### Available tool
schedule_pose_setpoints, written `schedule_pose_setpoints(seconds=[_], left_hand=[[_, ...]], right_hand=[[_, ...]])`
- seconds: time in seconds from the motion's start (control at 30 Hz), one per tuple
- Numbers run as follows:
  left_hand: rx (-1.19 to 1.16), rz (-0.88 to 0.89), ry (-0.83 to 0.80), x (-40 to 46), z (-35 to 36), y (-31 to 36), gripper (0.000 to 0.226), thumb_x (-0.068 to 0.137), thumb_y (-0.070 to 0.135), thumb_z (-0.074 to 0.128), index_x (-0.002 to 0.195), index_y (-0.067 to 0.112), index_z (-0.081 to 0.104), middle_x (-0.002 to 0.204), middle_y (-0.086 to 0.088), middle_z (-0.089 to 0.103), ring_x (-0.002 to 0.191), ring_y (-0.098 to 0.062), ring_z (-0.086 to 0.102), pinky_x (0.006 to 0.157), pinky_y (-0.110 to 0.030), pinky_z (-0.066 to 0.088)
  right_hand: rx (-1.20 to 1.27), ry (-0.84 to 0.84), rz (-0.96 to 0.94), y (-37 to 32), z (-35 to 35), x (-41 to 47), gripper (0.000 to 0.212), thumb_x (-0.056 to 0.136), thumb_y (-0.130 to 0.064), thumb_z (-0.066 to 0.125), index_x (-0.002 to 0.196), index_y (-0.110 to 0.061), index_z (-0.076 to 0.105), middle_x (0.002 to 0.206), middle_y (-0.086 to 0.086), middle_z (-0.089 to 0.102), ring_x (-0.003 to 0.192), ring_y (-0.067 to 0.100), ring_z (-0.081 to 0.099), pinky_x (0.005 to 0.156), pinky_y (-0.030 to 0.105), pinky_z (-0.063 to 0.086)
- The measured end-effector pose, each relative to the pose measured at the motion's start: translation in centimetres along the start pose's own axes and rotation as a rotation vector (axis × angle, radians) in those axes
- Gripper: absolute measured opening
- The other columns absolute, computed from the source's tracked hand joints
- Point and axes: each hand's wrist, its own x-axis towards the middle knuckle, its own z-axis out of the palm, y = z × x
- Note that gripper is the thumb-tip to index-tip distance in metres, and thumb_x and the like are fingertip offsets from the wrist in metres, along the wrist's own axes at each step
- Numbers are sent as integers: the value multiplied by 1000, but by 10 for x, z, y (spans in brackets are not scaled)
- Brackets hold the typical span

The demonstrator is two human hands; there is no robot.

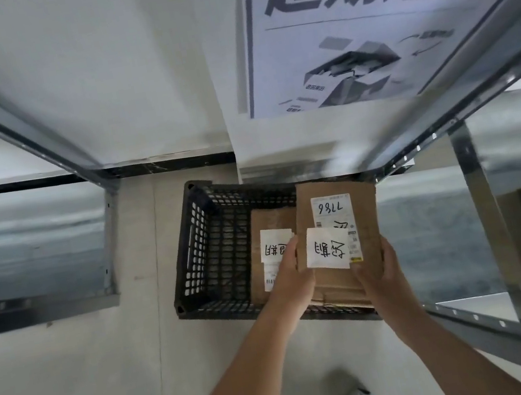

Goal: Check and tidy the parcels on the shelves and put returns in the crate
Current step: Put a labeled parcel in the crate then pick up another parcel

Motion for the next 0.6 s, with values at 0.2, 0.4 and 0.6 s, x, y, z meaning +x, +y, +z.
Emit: schedule_pose_setpoints(seconds=[0.2,0.4,0.6], left_hand=[[35,13,-134,13,10,-9,88,93,-1,44,145,66,19,157,9,43,123,-14,57,100,-40,52],[242,13,-146,15,22,-1,100,81,1,51,144,64,6,162,7,27,132,-35,53,91,-44,58],[748,8,112,-35,14,51,90,96,52,46,155,40,-21,167,5,-22,155,-35,-10,120,-68,3]], right_hand=[[-98,-64,110,11,3,11,93,82,-45,57,160,-21,13,153,13,22,132,37,41,110,49,40],[-177,-66,62,12,-14,9,72,90,-19,57,155,-16,26,152,14,36,134,28,38,106,45,42],[-382,-29,-187,-44,-42,-22,85,87,-38,54,160,-19,16,160,11,28,149,26,22,120,52,31]])
